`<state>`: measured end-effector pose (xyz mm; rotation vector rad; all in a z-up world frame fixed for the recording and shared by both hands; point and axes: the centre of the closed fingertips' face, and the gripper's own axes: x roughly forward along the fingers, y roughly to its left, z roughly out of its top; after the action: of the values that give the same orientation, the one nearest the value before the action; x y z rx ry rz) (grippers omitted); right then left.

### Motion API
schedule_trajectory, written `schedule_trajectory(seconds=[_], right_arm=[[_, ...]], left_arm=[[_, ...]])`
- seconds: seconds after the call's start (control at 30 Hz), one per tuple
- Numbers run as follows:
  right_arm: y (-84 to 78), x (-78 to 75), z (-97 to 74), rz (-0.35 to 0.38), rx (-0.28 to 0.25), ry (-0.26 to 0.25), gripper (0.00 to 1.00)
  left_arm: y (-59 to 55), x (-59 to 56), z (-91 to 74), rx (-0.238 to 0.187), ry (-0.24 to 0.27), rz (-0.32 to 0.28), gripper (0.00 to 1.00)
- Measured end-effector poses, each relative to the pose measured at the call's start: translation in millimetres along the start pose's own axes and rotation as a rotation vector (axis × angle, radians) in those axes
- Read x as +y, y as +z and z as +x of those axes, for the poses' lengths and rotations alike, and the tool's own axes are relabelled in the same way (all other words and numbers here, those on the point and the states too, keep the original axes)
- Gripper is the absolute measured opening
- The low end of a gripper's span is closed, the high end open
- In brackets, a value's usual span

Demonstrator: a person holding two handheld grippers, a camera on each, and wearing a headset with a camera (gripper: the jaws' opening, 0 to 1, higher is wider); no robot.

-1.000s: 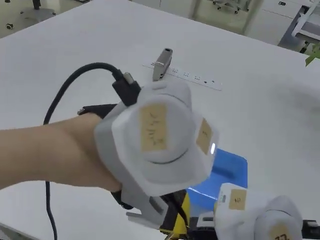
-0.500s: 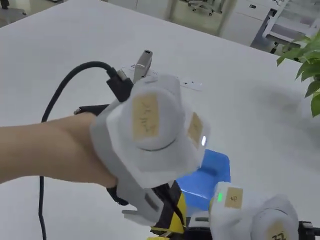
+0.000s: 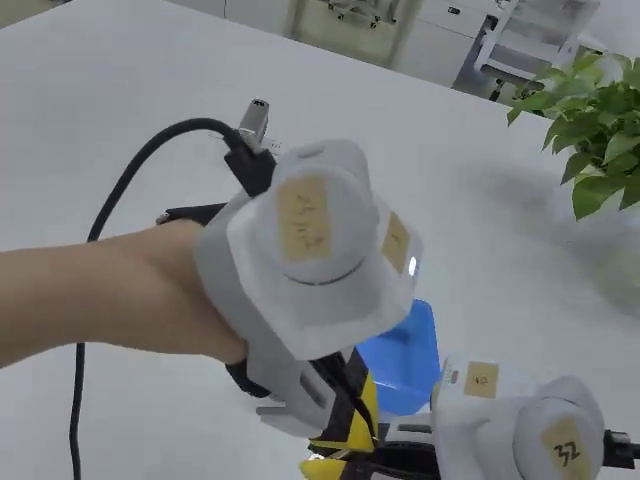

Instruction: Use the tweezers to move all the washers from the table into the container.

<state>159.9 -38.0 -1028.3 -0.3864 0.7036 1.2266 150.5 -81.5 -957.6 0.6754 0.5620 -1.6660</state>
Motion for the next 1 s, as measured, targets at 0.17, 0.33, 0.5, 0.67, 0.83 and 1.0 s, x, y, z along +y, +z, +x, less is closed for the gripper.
schedule_trajectory(seconds=[0.17,0.33,0.5,0.67,0.83,1.0], right_arm=[[-3.9,-1.5,-3.4,0.006,0.017,-0.014,0.04],[-3.6,-8.3,-1.0,0.029,0.024,-0.021,0.04],[-3.6,-16.6,3.4,0.019,0.045,-0.036,0.04],[-4.1,-21.6,4.8,0.023,0.050,-0.047,0.04],[-7.7,-23.5,6.8,0.031,0.062,-0.042,0.04],[-6.9,-22.6,7.0,0.026,0.062,-0.038,0.04]], left_arm=[[2.8,-0.1,2.6,-0.011,-0.029,0.011,0.00],[1.1,6.7,3.5,-0.008,-0.038,0.000,0.00],[-3.7,14.5,4.0,-0.012,-0.034,-0.013,0.00],[-5.1,19.5,4.4,-0.016,-0.027,-0.014,0.00],[-7.7,20.4,7.4,0.000,-0.028,-0.008,0.00],[-7.6,19.8,7.0,0.004,-0.026,-0.004,0.00]])
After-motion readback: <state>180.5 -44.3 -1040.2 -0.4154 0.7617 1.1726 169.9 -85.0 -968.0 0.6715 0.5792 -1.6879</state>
